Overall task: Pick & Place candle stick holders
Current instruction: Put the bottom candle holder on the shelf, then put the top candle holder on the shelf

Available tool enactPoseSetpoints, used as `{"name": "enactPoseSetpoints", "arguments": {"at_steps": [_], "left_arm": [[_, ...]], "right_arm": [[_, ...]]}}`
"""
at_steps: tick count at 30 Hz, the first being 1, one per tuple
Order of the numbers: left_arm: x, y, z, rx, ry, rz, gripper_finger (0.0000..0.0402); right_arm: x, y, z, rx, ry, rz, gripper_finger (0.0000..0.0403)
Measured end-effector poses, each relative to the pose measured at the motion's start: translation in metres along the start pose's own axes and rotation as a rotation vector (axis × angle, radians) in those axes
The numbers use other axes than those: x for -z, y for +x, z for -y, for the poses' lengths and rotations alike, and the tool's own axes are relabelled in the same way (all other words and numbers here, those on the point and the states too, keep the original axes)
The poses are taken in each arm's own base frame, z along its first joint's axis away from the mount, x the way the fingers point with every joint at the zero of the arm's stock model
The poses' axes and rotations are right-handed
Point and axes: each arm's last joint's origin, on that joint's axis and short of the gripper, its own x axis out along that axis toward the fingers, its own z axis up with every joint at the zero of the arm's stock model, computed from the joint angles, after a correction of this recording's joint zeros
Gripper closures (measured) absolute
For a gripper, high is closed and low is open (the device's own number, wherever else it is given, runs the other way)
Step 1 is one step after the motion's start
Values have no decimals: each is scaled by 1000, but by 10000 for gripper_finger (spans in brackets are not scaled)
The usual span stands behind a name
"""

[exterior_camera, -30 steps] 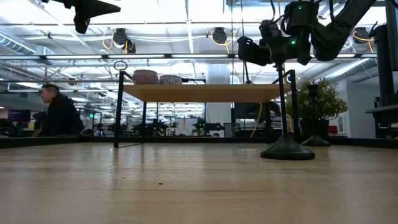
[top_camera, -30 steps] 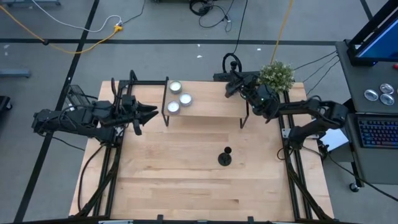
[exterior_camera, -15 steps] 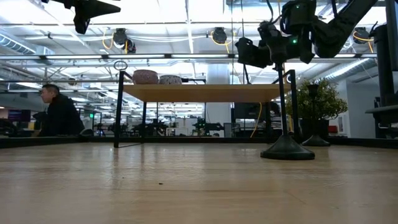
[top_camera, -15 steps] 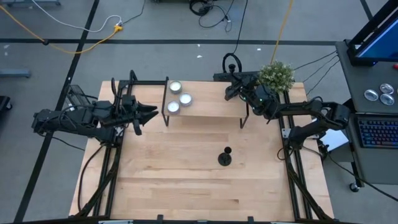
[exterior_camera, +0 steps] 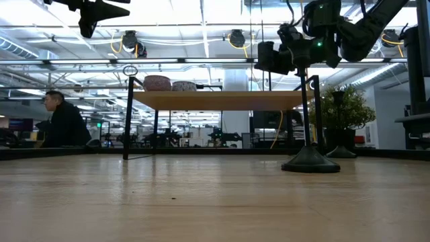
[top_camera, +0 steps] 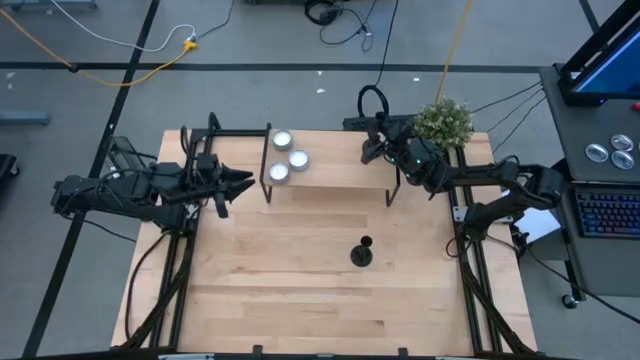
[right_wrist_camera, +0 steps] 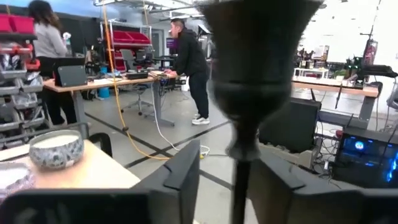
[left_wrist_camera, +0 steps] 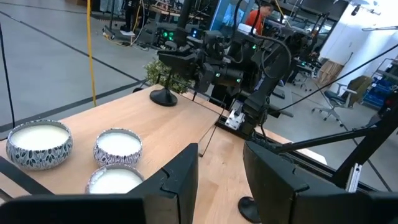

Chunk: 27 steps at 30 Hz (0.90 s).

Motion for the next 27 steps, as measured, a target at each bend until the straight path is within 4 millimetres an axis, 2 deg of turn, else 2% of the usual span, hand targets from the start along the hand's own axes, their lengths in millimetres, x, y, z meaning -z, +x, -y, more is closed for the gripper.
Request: {"name": "enactPoseSetpoints", "arguments": {"at_steps": [7,13,17,23,27], "left_arm": [[1,0,1,25,6,-15,270],[1,0,1,29,15,-17,270],[1,0,1,29,17,-18,270],[1,0,1,40,16,-23,270],[1,0,1,42,18,-23,270]], "right_arm": [[-16,-14,-4,-20,-63,-1,216],[-28,-33,-1,4,-73,-85,179],[-38,-49,-1,-35,-91,-120,170],[-51,-78,-1,-102,-82,-166,178],[-58,-97,6,-21,-50,-194,191]]}}
